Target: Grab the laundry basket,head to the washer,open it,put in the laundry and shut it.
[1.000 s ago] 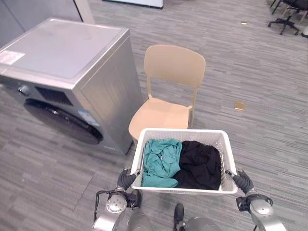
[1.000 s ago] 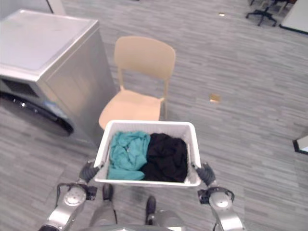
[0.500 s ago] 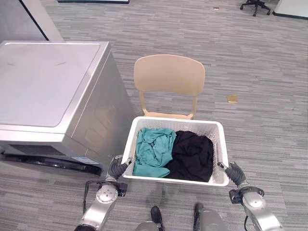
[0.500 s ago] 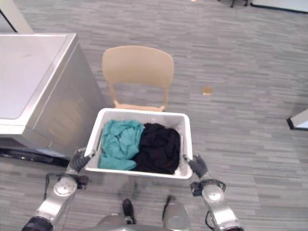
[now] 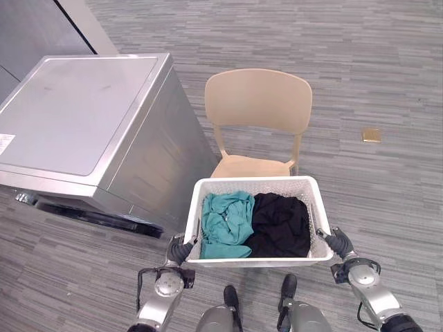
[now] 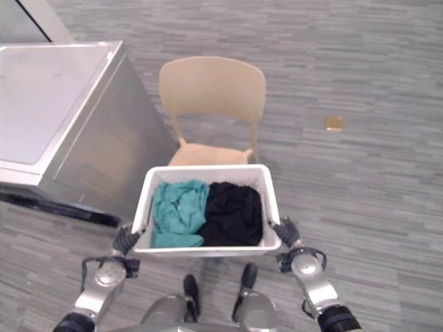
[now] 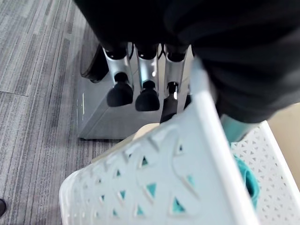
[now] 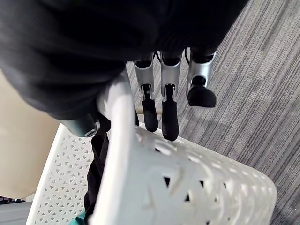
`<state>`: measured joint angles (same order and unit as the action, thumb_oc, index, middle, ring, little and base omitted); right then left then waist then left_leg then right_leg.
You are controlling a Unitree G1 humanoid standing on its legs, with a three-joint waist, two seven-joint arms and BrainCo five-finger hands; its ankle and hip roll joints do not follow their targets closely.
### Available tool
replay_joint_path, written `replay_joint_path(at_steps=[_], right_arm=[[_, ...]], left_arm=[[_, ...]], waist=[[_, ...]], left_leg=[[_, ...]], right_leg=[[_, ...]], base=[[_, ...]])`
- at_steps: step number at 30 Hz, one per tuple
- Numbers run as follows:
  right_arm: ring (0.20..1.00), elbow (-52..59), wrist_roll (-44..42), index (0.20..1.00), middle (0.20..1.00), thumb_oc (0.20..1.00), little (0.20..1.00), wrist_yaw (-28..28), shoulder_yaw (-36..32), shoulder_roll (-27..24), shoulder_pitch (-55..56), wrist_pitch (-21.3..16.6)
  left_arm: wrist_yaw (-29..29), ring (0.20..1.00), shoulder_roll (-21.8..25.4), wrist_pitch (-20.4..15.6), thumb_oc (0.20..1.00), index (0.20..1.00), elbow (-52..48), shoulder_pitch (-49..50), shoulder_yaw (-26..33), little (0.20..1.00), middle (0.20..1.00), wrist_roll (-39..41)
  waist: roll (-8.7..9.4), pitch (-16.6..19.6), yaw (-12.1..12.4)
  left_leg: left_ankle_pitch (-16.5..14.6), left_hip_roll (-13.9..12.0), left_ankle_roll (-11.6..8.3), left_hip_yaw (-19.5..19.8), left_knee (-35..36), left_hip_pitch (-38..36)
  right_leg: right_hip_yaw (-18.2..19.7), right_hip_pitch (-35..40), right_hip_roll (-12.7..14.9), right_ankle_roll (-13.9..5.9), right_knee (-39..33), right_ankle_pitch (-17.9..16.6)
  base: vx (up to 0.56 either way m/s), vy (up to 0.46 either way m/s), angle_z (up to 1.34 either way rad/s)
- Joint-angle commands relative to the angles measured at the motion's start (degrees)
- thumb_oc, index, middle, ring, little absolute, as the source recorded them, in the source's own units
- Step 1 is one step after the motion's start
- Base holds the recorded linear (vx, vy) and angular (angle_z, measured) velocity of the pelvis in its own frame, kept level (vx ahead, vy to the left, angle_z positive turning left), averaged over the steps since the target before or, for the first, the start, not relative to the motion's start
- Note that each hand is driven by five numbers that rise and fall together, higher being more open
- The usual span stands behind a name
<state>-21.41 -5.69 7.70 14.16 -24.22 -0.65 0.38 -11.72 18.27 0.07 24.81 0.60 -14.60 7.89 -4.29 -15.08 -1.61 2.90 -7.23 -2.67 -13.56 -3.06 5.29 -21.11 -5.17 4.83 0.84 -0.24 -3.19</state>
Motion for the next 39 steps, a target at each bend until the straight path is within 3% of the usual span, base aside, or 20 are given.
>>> replay_joint_path(at_steps=[1,5,12,17,18,19,20,30,39], right_arm=[[0.2,3.6,-4.6,0.2,0.2,0.2,0.2,0.1,3.1,4.1,-4.7,-5.4],[0.2,2.0,-3.2,0.2,0.2,0.2,0.2,1.6,4.0,4.6,-8.1,-5.1],[0.2,-2.1,-2.4,0.2,0.2,0.2,0.2,4.8,6.6,7.7,-16.0,-5.2],[0.2,-5.6,-2.8,0.2,0.2,0.2,0.2,6.9,8.7,9.2,-21.1,-5.5],[0.555,-7.5,-3.2,0.555,0.555,0.555,0.555,7.7,9.3,10.1,-23.0,-5.6],[0.649,-7.6,-3.2,0.649,0.649,0.649,0.649,7.7,9.3,10.1,-23.0,-5.6],[1.0,-8.2,-3.4,1.0,1.0,1.0,1.0,8.0,9.7,10.4,-23.7,-5.6],[1.0,-5.3,-3.0,1.0,1.0,1.0,1.0,6.4,8.5,10.0,-17.5,-5.5],[1.0,-0.3,2.9,1.0,1.0,1.0,1.0,4.4,1.8,3.2,-9.6,-5.0]], left_arm=[[-0.7,0.2,-0.3,-6.2,0.2,0.2,-3.5,-6.4,-1.2,0.2,0.2,3.1],[-1.3,0.2,0.3,-6.6,0.2,0.2,-2.9,-9.0,-2.0,0.2,0.2,2.5],[-4.3,0.2,0.1,-7.0,0.2,0.2,1.6,-17.3,-4.5,0.2,0.2,0.9],[-7.0,0.2,-0.4,-7.1,0.2,0.2,7.3,-23.5,-6.3,0.2,0.2,0.7],[-8.0,0.57,-0.6,-7.0,0.57,0.57,9.6,-25.8,-7.0,0.57,0.57,0.5],[-8.0,0.655,-0.6,-7.1,0.655,0.655,9.7,-25.9,-7.0,0.655,0.655,0.5],[-8.3,1.0,-0.6,-7.1,1.0,1.0,10.4,-26.7,-7.2,1.0,1.0,0.5],[-7.0,1.0,-0.4,-6.4,1.0,1.0,6.9,-18.7,-4.4,1.0,1.0,-0.4],[-4.1,1.0,1.8,-6.9,1.0,1.0,1.1,-8.6,2.7,1.0,1.0,0.7]], waist=[[2.02,1.4,0.3],[0.97,0.5,0.5],[1.7,-2.8,1.7],[2.24,-4.3,2.2],[2.51,-4.8,2.3],[2.52,-4.8,2.3],[2.68,-5.2,2.4],[3.27,-4.4,2.4],[4.1,-2.0,2.0]], left_leg=[[-0.9,1.3,-2.51,1.0,1.4,4.0],[-1.0,3.1,-1.4,-0.2,2.2,5.8],[-3.1,5.9,0.21,-2.0,0.4,10.7],[-3.1,6.1,0.37,-2.5,-0.3,13.0],[-3.0,6.1,0.41,-2.5,-0.2,13.4],[-3.0,6.1,0.41,-2.6,-0.2,13.4],[-2.9,5.9,0.38,-2.6,-0.2,13.5],[-3.7,5.9,0.74,-3.7,0.9,9.8],[-4.2,5.6,0.92,-2.1,1.6,4.3]], right_leg=[[4.6,0.3,2.9,-6.4,3.9,9.6],[6.8,-3.4,4.4,-7.01,6.3,9.6],[9.7,-10.0,8.1,-8.25,10.6,9.0],[9.9,-12.0,8.7,-8.67,10.1,7.8],[9.9,-12.1,8.8,-8.86,9.6,7.4],[9.9,-12.1,8.8,-8.86,9.6,7.3],[9.9,-12.2,8.8,-8.96,9.3,7.0],[9.6,-9.9,8.9,-9.54,7.8,5.8],[9.6,-4.7,7.1,-9.37,7.5,7.5]], base=[[0.09,0.283,-0.2],[0.04,0.218,-0.2],[0.02,0.171,-0.12],[-0.03,0.057,0.01],[-0.01,0.019,-0.03],[-0.02,0.018,-0.05],[-0.01,-0.002,-0.06],[0.02,0.0,-0.05],[0.02,-0.063,-0.02]])
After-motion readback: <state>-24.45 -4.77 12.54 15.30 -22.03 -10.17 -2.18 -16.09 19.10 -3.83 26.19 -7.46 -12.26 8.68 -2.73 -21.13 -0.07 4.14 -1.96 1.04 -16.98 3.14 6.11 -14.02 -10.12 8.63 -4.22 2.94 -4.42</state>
